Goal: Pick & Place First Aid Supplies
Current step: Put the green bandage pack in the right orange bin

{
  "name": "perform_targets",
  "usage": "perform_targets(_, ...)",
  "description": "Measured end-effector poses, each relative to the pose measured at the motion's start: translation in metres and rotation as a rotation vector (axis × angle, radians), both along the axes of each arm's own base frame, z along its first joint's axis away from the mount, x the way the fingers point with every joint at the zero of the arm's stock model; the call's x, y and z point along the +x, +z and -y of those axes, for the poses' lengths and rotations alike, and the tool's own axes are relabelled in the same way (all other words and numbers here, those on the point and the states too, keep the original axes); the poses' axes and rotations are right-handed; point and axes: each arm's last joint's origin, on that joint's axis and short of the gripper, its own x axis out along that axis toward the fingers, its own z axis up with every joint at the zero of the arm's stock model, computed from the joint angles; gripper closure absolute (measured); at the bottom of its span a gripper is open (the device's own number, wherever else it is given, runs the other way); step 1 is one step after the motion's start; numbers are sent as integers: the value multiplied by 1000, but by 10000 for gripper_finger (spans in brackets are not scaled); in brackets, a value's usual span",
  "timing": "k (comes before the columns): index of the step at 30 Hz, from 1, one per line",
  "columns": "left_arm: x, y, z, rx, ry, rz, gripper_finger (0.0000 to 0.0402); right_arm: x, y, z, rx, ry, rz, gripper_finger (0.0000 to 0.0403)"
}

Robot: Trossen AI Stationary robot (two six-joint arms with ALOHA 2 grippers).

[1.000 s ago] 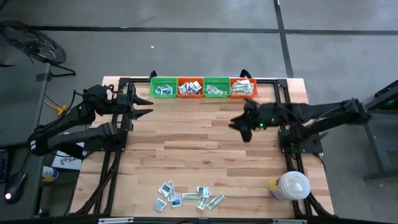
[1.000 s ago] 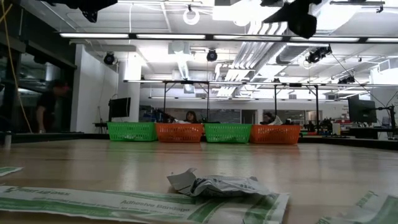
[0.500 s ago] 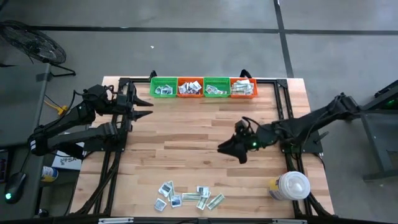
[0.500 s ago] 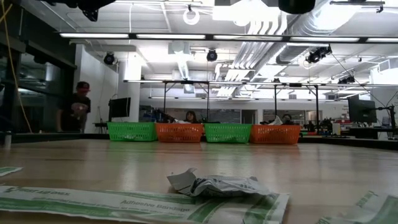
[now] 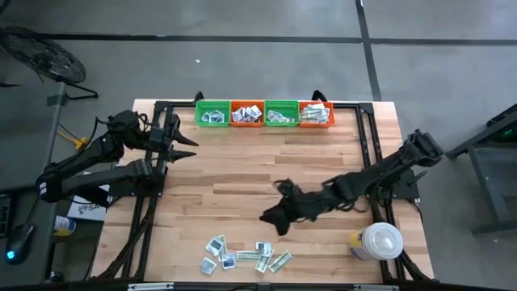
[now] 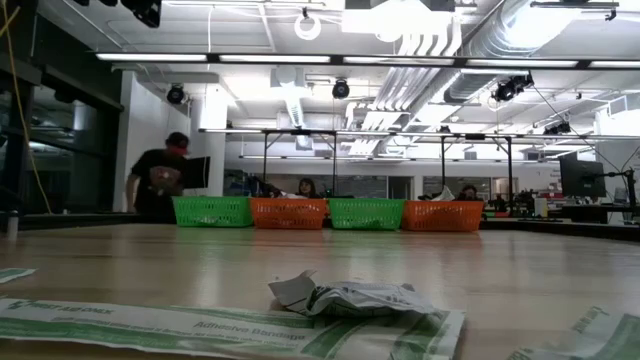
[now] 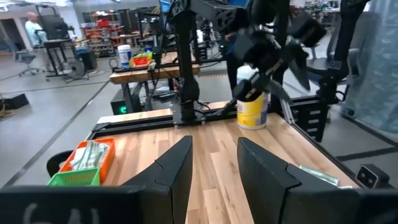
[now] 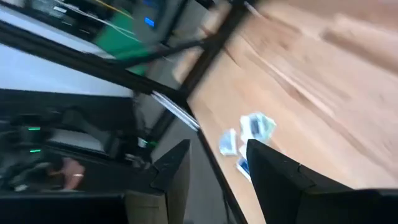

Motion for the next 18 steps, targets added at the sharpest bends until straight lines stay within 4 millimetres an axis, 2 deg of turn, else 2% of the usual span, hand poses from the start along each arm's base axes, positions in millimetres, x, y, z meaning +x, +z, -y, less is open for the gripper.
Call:
perform_targets(10, 0, 0, 2, 17, -54, 3, 277, 46, -23, -28, 142, 55, -447, 254)
perform_targets(18, 0, 0, 2, 17, -69, 3, 277, 72, -72, -50, 200, 141, -705, 254)
